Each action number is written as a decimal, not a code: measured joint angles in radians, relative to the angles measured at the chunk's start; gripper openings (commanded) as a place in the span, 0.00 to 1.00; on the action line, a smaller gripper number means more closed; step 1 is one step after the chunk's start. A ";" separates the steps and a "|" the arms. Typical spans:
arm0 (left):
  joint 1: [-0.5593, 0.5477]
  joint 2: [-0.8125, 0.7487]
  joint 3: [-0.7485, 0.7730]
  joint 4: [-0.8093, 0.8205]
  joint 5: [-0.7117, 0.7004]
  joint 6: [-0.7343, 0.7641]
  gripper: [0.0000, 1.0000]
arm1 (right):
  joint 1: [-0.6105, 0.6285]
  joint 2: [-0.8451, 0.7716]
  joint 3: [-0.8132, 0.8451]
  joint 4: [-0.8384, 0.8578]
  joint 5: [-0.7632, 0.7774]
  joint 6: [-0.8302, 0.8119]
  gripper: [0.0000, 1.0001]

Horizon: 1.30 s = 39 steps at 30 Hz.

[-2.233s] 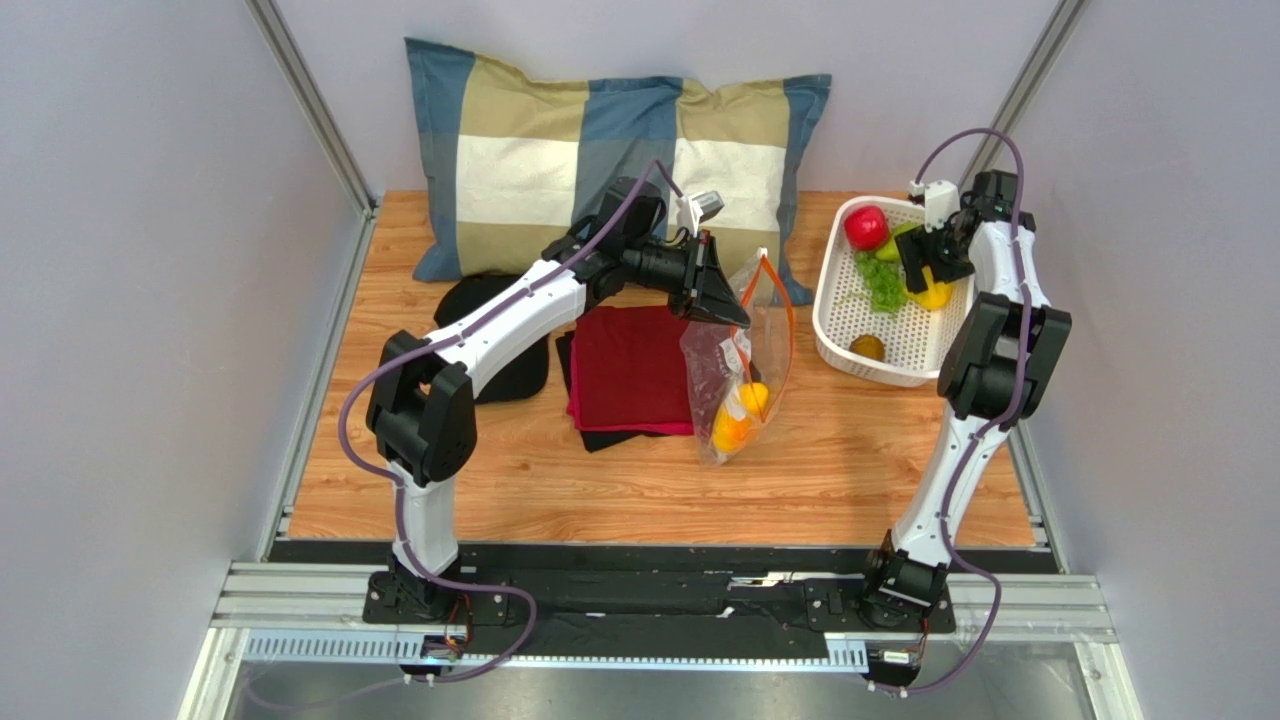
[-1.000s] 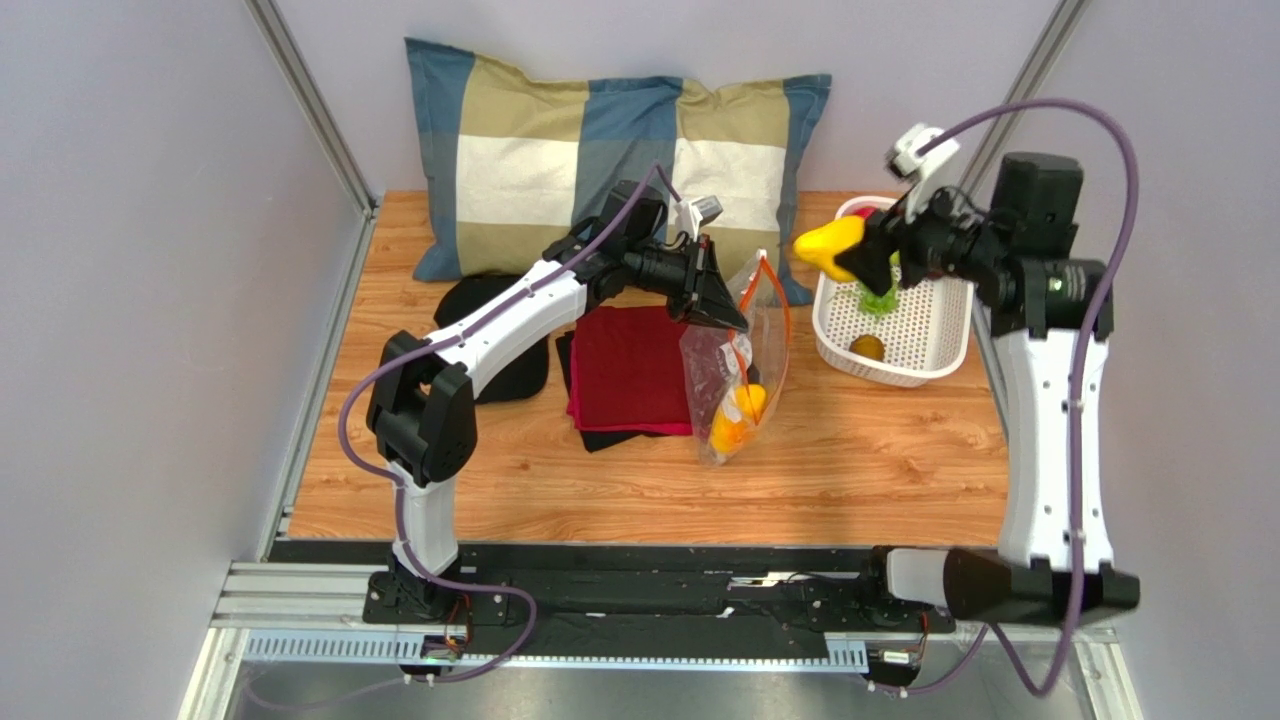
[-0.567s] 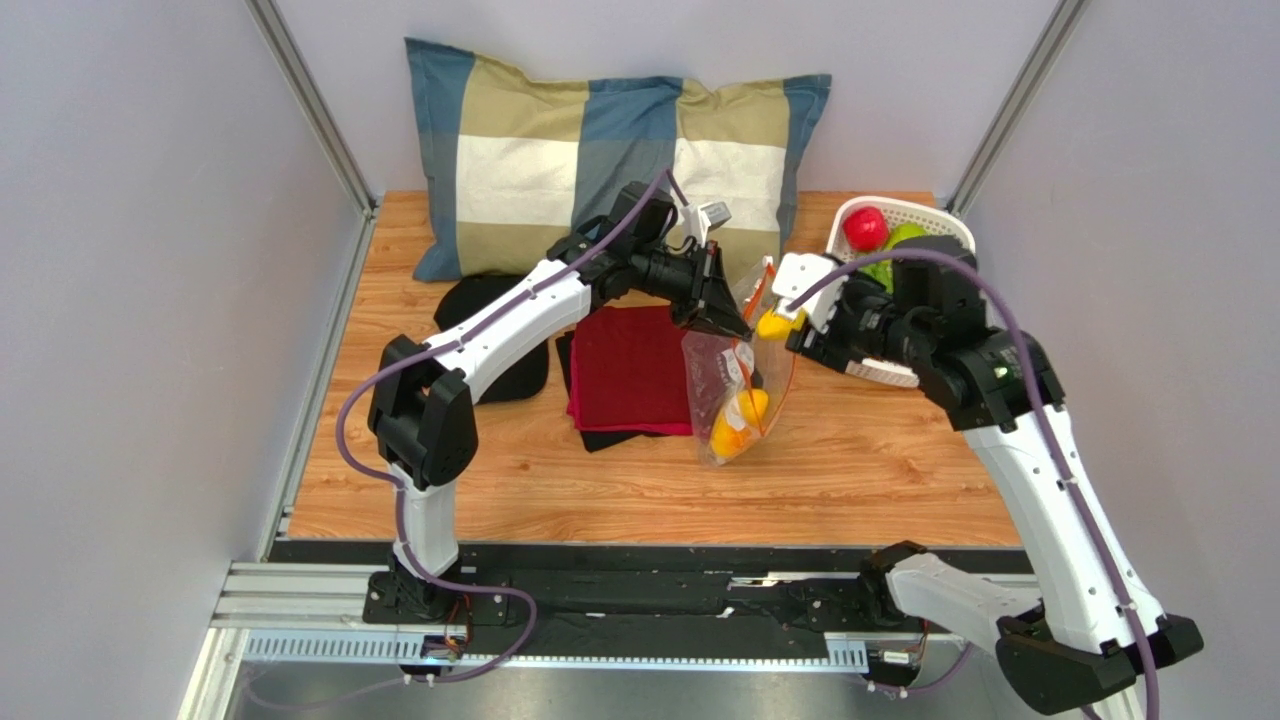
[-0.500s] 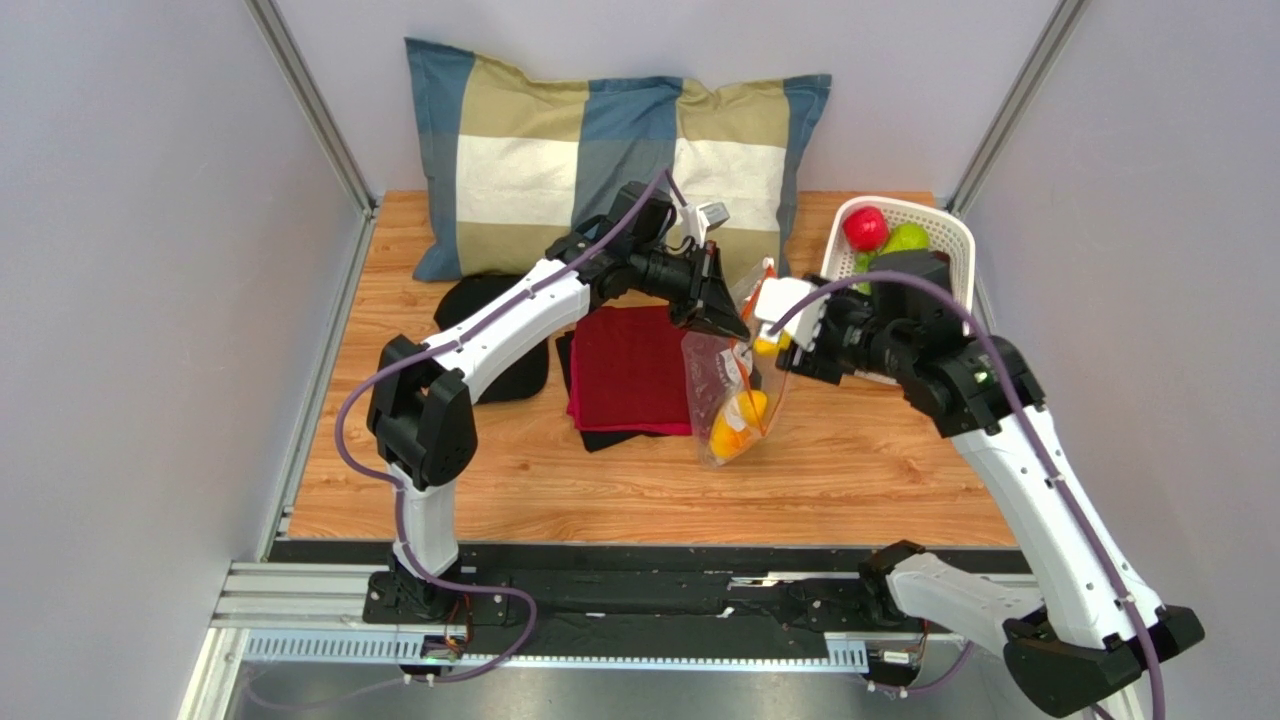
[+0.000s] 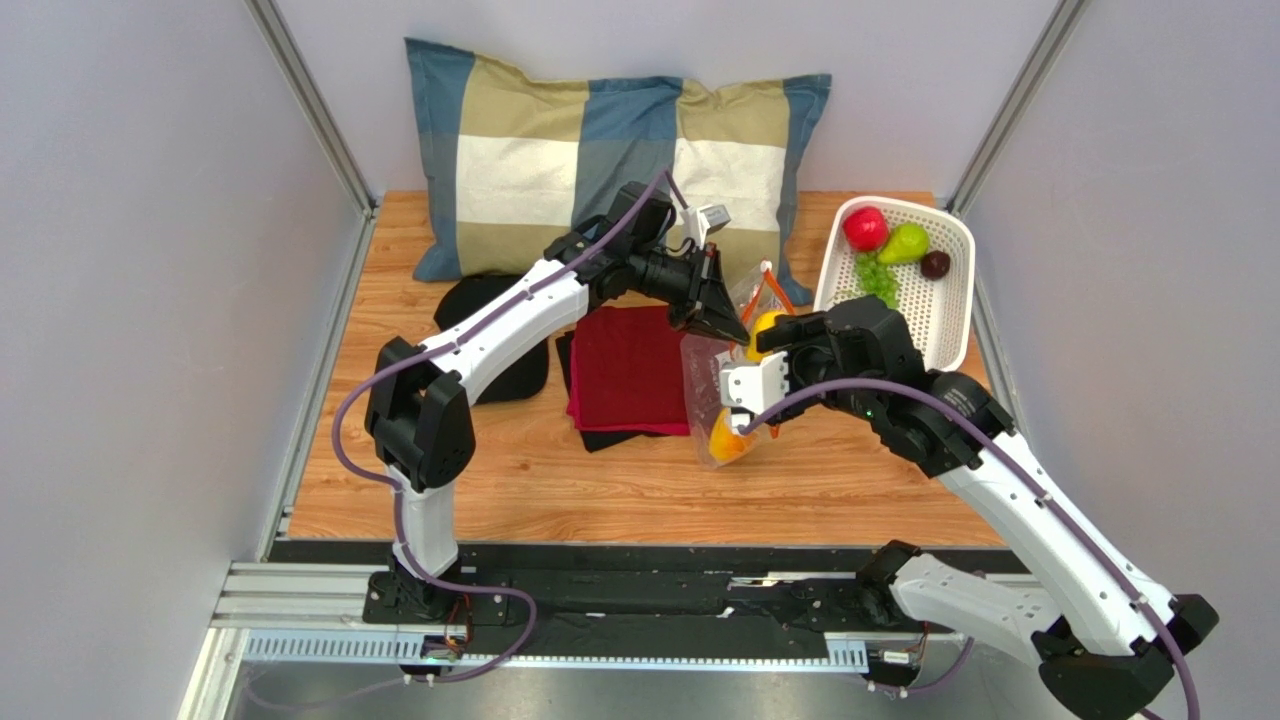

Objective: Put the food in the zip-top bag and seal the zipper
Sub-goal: Place the fake fruit in the zipper food storage bag, then pick up the fake fruit from the bin.

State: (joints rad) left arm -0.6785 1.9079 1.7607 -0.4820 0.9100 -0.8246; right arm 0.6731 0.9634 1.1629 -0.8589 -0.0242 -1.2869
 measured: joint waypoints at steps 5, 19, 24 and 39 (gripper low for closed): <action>0.000 0.000 0.000 0.003 0.016 -0.003 0.00 | 0.000 -0.024 -0.005 -0.003 -0.036 -0.059 0.78; -0.001 0.000 0.000 0.022 0.031 -0.006 0.00 | -0.140 -0.027 0.017 0.024 -0.136 0.072 0.97; -0.001 0.000 0.000 0.023 0.031 -0.006 0.00 | -0.474 0.023 0.098 0.074 -0.329 0.280 0.95; 0.000 0.000 0.000 0.045 0.023 -0.006 0.00 | -0.906 0.886 0.466 0.417 -0.412 1.027 0.93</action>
State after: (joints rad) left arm -0.6785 1.9079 1.7611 -0.4370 0.9333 -0.8310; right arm -0.2329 1.8492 1.6291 -0.4416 -0.4366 -0.2596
